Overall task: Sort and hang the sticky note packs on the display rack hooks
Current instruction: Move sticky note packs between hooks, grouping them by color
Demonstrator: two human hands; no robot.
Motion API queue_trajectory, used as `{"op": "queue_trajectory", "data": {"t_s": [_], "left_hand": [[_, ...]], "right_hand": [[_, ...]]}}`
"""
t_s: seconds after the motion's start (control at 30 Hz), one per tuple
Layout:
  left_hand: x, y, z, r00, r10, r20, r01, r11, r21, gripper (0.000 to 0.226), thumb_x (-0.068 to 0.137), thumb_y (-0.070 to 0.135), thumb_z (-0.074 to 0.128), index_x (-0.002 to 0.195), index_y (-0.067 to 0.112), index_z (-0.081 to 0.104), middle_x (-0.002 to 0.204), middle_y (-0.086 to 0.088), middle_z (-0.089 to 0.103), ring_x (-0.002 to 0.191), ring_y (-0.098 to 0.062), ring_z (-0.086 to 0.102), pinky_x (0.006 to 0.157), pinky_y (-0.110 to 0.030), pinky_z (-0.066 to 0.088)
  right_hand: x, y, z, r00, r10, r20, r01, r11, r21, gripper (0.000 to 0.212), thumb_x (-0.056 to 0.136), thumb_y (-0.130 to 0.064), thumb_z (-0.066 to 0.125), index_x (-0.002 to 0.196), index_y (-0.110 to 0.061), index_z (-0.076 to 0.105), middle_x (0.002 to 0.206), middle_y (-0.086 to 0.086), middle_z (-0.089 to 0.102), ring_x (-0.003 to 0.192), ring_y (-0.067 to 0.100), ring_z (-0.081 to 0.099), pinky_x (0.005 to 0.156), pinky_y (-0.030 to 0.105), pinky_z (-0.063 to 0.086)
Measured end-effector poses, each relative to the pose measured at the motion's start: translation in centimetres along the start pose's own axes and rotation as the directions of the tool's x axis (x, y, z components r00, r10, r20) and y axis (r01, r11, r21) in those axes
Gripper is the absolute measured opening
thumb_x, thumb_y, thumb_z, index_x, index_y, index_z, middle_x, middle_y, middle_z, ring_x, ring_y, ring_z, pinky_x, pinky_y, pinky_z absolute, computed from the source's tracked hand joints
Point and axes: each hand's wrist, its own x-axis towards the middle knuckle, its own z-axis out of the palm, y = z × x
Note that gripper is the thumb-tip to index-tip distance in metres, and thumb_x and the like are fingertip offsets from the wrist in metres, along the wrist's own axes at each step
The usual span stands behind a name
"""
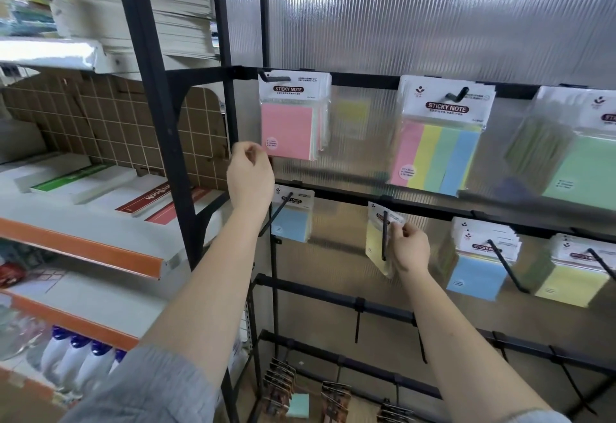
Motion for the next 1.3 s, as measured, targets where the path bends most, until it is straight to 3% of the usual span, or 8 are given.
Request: {"op": "queue_trajectory", "data": {"t_s": [0.3, 0.4, 0.57, 0.73, 1.0, 1.1, 1.2, 1.3], "left_hand": [[-2.1, -0.4, -0.6, 0.999, -0.045, 0.010, 0.045, 0.999, -0.003, 0.015, 0.097, 0.017, 0.041, 0.109, 0.018, 0.051, 0.096, 0.004, 0.054, 0.083, -0.010, 0.052, 0.065, -0.019, 0.038], [-2.7, -0.8, -1.0, 0.998, -0.064, 0.015, 0.065, 0.998, -0.010, 0.016, 0.098, 0.018, 0.040, 0.111, 0.019, 0.050, 0.100, 0.002, 0.056, 0.089, -0.014, 0.055, 0.075, -0.025, 0.043], [-3.5, -1.5, -1.3, 0.991, -0.126, 0.034, 0.125, 0.992, 0.032, 0.026, 0.099, 0.019, 0.039, 0.121, 0.014, 0.050, 0.108, -0.001, 0.055, 0.097, -0.015, 0.053, 0.079, -0.026, 0.042], [-3.9, -2.4, -1.2, 0.979, -0.168, 0.116, 0.146, 0.973, 0.178, 0.031, 0.100, 0.023, 0.037, 0.127, 0.014, 0.049, 0.114, -0.003, 0.056, 0.095, -0.014, 0.049, 0.067, -0.021, 0.039], [-2.9, -3.1, -0.9, 0.948, -0.212, 0.239, 0.128, 0.937, 0.326, 0.034, 0.099, 0.022, 0.037, 0.130, 0.015, 0.048, 0.125, -0.005, 0.055, 0.111, -0.024, 0.051, 0.081, -0.027, 0.039], [-2.0, -2.9, -1.0, 0.919, -0.249, 0.306, 0.102, 0.899, 0.427, 0.022, 0.098, 0.021, 0.037, 0.114, 0.019, 0.053, 0.104, -0.007, 0.057, 0.091, -0.024, 0.055, 0.059, -0.023, 0.036], [-0.5, -3.1, -0.4, 0.886, -0.305, 0.349, 0.139, 0.893, 0.428, 0.028, 0.096, 0.014, 0.036, 0.071, 0.020, 0.044, 0.082, -0.006, 0.049, 0.068, -0.016, 0.047, 0.062, -0.028, 0.037], [0.6, -3.8, 0.7, 0.836, -0.441, 0.325, 0.276, 0.852, 0.445, 0.017, 0.097, 0.012, 0.038, 0.097, 0.007, 0.055, 0.094, -0.015, 0.052, 0.087, -0.022, 0.052, 0.072, -0.032, 0.041]], "right_hand": [[-3.4, -1.0, -1.4, 0.998, 0.016, 0.065, -0.018, 1.000, 0.017, 0.022, 0.101, -0.021, 0.037, 0.096, -0.010, 0.055, 0.081, 0.001, 0.057, 0.068, 0.011, 0.050, 0.055, 0.025, 0.037], [-4.4, -1.8, -2.3, 0.995, -0.007, 0.095, 0.006, 1.000, 0.019, 0.022, 0.102, -0.021, 0.037, 0.097, -0.011, 0.056, 0.082, 0.000, 0.058, 0.071, 0.011, 0.051, 0.062, 0.028, 0.040], [-6.1, -2.6, -3.7, 0.985, -0.055, 0.161, 0.056, 0.998, -0.002, 0.018, 0.101, -0.020, 0.038, 0.095, -0.017, 0.055, 0.079, -0.003, 0.058, 0.065, 0.008, 0.049, 0.052, 0.022, 0.033], [-7.0, -3.0, -4.7, 0.978, -0.097, 0.184, 0.113, 0.991, -0.078, 0.030, 0.099, -0.018, 0.037, 0.070, -0.010, 0.043, 0.062, 0.001, 0.041, 0.054, 0.013, 0.034, 0.051, 0.027, 0.025], [-8.8, -4.6, -5.6, 0.962, -0.173, 0.211, 0.191, 0.979, -0.069, 0.040, 0.100, -0.020, 0.037, 0.061, -0.012, 0.030, 0.055, -0.001, 0.031, 0.051, 0.013, 0.025, 0.050, 0.026, 0.020], [-9.1, -5.4, -6.1, 0.959, -0.192, 0.210, 0.208, 0.976, -0.057, 0.040, 0.100, -0.022, 0.037, 0.062, -0.011, 0.034, 0.058, 0.000, 0.039, 0.052, 0.012, 0.029, 0.049, 0.025, 0.021], [-9.2, -6.4, -6.5, 0.961, -0.209, 0.183, 0.214, 0.977, -0.008, 0.042, 0.101, -0.024, 0.037, 0.061, -0.013, 0.035, 0.057, -0.003, 0.042, 0.052, 0.010, 0.030, 0.048, 0.023, 0.022], [-8.8, -7.0, -6.5, 0.963, -0.221, 0.153, 0.216, 0.975, 0.051, 0.041, 0.101, -0.026, 0.038, 0.063, -0.011, 0.039, 0.058, -0.003, 0.044, 0.053, 0.010, 0.032, 0.050, 0.024, 0.023]]}}
